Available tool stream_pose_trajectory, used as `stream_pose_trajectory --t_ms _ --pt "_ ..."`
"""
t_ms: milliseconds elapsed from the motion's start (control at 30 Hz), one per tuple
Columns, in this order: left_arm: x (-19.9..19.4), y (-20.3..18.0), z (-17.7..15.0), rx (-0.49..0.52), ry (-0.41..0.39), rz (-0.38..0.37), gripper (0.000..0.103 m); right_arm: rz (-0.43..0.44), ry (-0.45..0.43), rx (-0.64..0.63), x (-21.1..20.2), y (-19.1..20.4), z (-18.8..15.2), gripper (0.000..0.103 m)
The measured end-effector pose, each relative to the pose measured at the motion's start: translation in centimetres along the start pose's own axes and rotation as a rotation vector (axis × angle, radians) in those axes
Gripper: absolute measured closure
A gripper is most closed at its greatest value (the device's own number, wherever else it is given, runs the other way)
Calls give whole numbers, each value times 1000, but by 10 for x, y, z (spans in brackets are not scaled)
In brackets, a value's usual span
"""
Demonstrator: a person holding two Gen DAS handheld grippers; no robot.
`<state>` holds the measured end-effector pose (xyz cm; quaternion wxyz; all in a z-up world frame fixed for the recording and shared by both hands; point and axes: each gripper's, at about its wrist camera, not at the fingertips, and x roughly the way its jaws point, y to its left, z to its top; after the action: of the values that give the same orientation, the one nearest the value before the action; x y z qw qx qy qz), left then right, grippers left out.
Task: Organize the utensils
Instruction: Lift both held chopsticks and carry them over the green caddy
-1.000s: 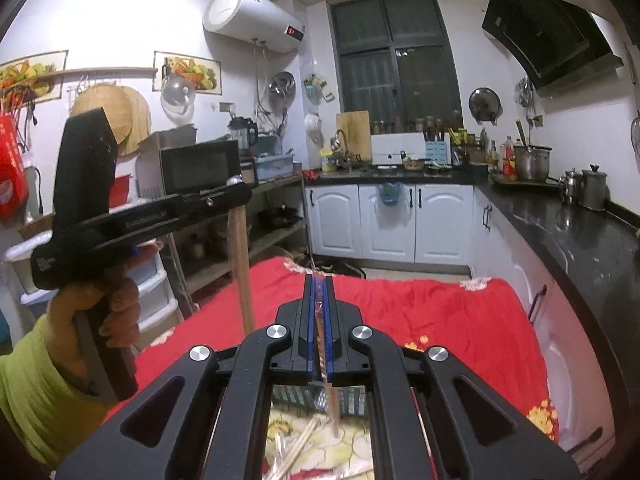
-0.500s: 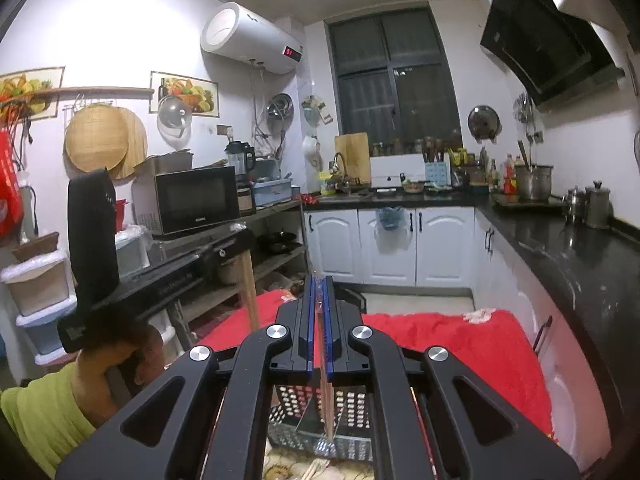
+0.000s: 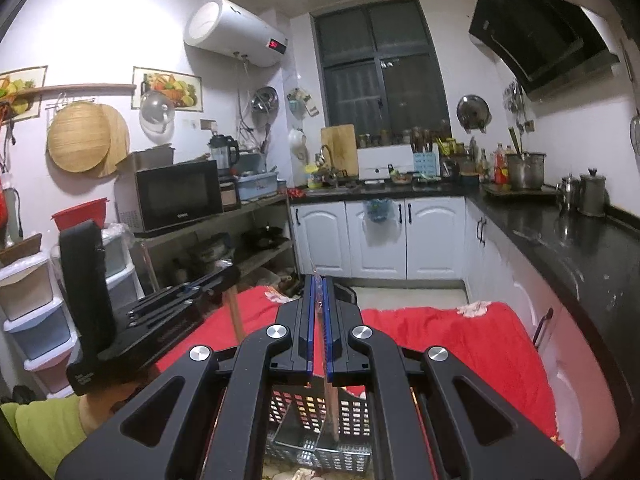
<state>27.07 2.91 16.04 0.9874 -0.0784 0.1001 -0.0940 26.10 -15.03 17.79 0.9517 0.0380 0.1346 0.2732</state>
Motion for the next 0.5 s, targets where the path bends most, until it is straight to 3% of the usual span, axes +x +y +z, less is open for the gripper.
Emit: stream_pose_trajectory --t_ms 500 --pt "7 16 -37 -48 4 -13 100 -24 53 56 24 -19 -36 99"
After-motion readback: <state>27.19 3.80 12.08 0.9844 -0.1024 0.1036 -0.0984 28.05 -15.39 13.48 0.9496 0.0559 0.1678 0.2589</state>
